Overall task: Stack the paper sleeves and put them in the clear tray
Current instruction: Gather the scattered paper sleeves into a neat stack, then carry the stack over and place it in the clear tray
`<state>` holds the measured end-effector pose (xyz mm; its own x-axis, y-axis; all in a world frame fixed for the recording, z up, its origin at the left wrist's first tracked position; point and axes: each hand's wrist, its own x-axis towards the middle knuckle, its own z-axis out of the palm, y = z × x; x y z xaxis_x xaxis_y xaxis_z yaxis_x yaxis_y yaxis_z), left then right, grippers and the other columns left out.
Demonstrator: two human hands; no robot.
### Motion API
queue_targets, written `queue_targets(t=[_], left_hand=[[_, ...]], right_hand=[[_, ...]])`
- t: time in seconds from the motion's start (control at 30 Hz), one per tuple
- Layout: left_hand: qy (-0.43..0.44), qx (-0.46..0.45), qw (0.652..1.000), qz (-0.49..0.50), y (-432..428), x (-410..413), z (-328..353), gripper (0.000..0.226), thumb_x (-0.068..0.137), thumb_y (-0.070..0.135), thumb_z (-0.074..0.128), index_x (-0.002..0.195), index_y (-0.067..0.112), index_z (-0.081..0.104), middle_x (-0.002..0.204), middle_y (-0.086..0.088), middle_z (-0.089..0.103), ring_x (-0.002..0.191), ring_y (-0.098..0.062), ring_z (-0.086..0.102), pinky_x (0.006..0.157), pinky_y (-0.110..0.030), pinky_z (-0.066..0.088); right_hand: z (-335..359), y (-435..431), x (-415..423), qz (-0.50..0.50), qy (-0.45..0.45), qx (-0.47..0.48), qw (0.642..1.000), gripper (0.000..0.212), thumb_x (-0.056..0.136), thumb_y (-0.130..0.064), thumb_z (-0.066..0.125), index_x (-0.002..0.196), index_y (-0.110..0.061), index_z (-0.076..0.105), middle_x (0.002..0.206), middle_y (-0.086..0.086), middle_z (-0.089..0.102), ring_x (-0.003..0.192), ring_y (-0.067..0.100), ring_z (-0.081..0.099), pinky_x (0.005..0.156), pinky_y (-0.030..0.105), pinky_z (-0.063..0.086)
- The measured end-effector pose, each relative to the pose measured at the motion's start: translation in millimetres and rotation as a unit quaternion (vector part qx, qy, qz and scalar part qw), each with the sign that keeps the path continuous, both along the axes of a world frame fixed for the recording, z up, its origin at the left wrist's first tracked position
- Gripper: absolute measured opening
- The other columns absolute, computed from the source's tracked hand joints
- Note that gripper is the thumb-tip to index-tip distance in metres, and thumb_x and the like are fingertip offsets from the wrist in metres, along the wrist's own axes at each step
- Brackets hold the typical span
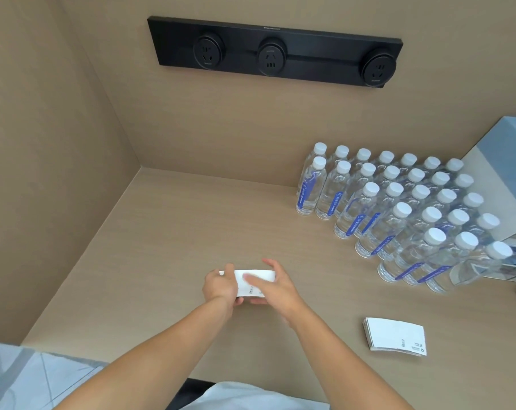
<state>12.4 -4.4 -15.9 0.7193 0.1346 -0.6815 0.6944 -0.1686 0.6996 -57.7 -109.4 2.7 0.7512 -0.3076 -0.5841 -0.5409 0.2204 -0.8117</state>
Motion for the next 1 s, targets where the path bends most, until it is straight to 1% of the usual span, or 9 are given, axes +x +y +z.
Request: queue_targets(t=[0.07, 0.13, 0.27, 0.37, 0.43, 0.5, 0.7, 0.87, 1.0], left_hand=[[-0.025, 0.024, 0.999, -0.016, -10.6, -11.5, 1.8, 0.046, 0.091, 0.034, 0.054, 0.128, 0.007, 0.051, 0.103, -0.017, 0.065, 0.057, -0.024, 0.059, 0.031, -0.019, 0.039], [-0.039, 0.037, 0.998, -0.021, -19.3, -24.0, 3.6, 0.044, 0.091, 0.034, 0.052, 0.125, 0.006, 0.054, 0.099, -0.015, 0.065, 0.059, -0.024, 0.060, 0.033, -0.020, 0.040], [0.002, 0.029, 0.999, 0.023, -18.1, -40.1, 8.8, 0.038, 0.089, 0.039, 0.049, 0.108, 0.007, 0.058, 0.096, -0.015, 0.067, 0.080, -0.035, 0.067, 0.067, -0.039, 0.054], [-0.010, 0.028, 0.999, 0.031, -12.6, -47.0, 10.7, 0.032, 0.088, 0.038, 0.051, 0.096, 0.007, 0.057, 0.093, -0.016, 0.066, 0.077, -0.034, 0.064, 0.075, -0.044, 0.057], [-0.034, 0.032, 0.999, 0.011, -10.0, -50.4, 12.4, 0.028, 0.090, 0.033, 0.051, 0.101, 0.008, 0.056, 0.094, -0.014, 0.064, 0.074, -0.032, 0.061, 0.065, -0.040, 0.057], [-0.068, 0.036, 0.997, -0.019, -5.7, -53.2, 15.3, 0.020, 0.091, 0.030, 0.049, 0.099, 0.012, 0.053, 0.087, -0.009, 0.060, 0.065, -0.027, 0.058, 0.051, -0.031, 0.052], [-0.115, 0.073, 0.989, -0.058, 29.1, -65.1, 24.6, 0.019, 0.089, 0.027, 0.048, 0.076, 0.015, 0.055, 0.079, -0.011, 0.064, 0.059, -0.028, 0.059, 0.049, -0.035, 0.055], [-0.128, 0.054, 0.986, -0.089, 58.3, -89.2, 25.2, 0.039, 0.093, 0.044, 0.045, 0.070, 0.015, 0.056, 0.079, -0.016, 0.068, 0.069, -0.033, 0.066, 0.037, -0.026, 0.046], [-0.108, 0.038, 0.984, -0.135, 71.2, -106.2, 31.2, 0.037, 0.092, 0.046, 0.049, 0.074, 0.015, 0.056, 0.082, -0.016, 0.069, 0.065, -0.031, 0.066, 0.037, -0.024, 0.044]], right_hand=[[1.3, 5.1, 2.8, -0.137, 0.070, 0.027, 0.988, 0.038, 0.083, -0.046, 0.067, 0.108, -0.020, 0.053, 0.100, 0.008, 0.066, 0.080, 0.025, 0.072, 0.057, 0.038, 0.062], [1.8, 7.2, 3.8, -0.227, 0.110, 0.046, 0.966, 0.027, 0.091, -0.041, 0.054, 0.090, -0.014, 0.052, 0.090, 0.015, 0.067, 0.068, 0.030, 0.069, 0.052, 0.040, 0.059], [1.1, 14.5, -3.4, -0.240, 0.100, -0.034, 0.965, 0.023, 0.090, -0.029, 0.045, 0.074, -0.013, 0.050, 0.077, 0.012, 0.064, 0.055, 0.029, 0.063, 0.038, 0.029, 0.049], [3.5, 24.5, -8.4, -0.241, 0.092, -0.118, 0.959, 0.028, 0.086, -0.026, 0.043, 0.064, -0.011, 0.047, 0.072, 0.013, 0.061, 0.061, 0.031, 0.057, 0.051, 0.044, 0.056], [6.2, 27.2, -13.4, -0.252, 0.094, -0.151, 0.951, 0.031, 0.087, -0.023, 0.042, 0.058, -0.011, 0.042, 0.066, 0.010, 0.054, 0.063, 0.030, 0.051, 0.067, 0.048, 0.056], [7.8, 29.3, -18.9, -0.260, 0.085, -0.153, 0.950, 0.032, 0.088, -0.022, 0.042, 0.058, -0.010, 0.041, 0.067, 0.010, 0.053, 0.066, 0.030, 0.051, 0.069, 0.046, 0.053], [20.9, 54.6, -40.9, -0.206, 0.090, -0.011, 0.974, 0.021, 0.090, -0.026, 0.045, 0.076, -0.012, 0.052, 0.071, 0.011, 0.061, 0.052, 0.026, 0.057, 0.040, 0.023, 0.040], [32.2, 65.0, -74.1, -0.150, 0.125, 0.216, 0.957, 0.022, 0.084, -0.023, 0.054, 0.094, -0.005, 0.062, 0.076, 0.017, 0.068, 0.067, 0.033, 0.065, 0.047, 0.029, 0.053], [25.0, 76.3, -100.0, -0.161, 0.110, 0.264, 0.945, 0.028, 0.085, -0.026, 0.058, 0.100, -0.003, 0.063, 0.080, 0.018, 0.071, 0.073, 0.036, 0.069, 0.051, 0.033, 0.058]])
